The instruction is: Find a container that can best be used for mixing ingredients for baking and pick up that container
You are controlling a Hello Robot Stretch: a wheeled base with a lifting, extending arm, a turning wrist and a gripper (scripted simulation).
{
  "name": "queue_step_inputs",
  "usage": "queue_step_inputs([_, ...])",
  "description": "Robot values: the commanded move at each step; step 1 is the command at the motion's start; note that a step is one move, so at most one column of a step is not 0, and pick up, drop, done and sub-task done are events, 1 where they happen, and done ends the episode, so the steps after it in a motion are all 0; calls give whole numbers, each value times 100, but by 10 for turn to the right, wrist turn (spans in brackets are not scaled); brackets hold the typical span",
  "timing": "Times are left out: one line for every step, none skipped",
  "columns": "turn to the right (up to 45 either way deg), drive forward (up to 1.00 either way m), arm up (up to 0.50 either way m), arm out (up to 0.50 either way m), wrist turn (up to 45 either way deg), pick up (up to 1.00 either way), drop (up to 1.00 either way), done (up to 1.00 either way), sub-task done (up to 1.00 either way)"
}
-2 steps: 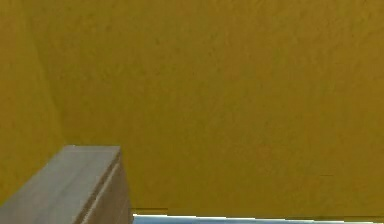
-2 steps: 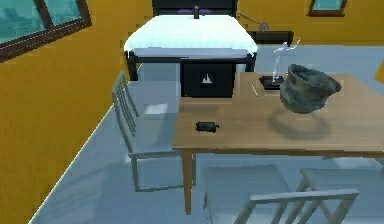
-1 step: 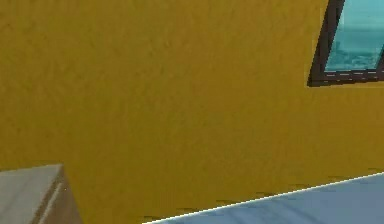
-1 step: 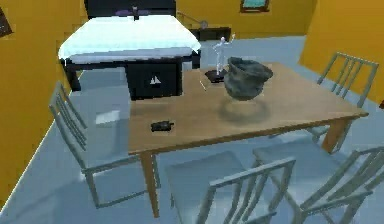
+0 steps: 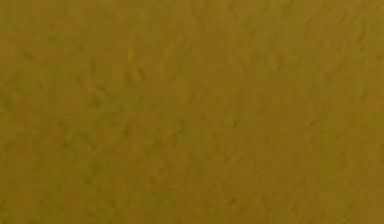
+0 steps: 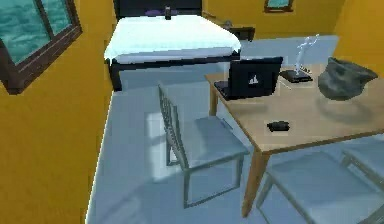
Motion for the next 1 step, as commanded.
queue_step_inputs([450,0,0,0,0,0,0,0,0])
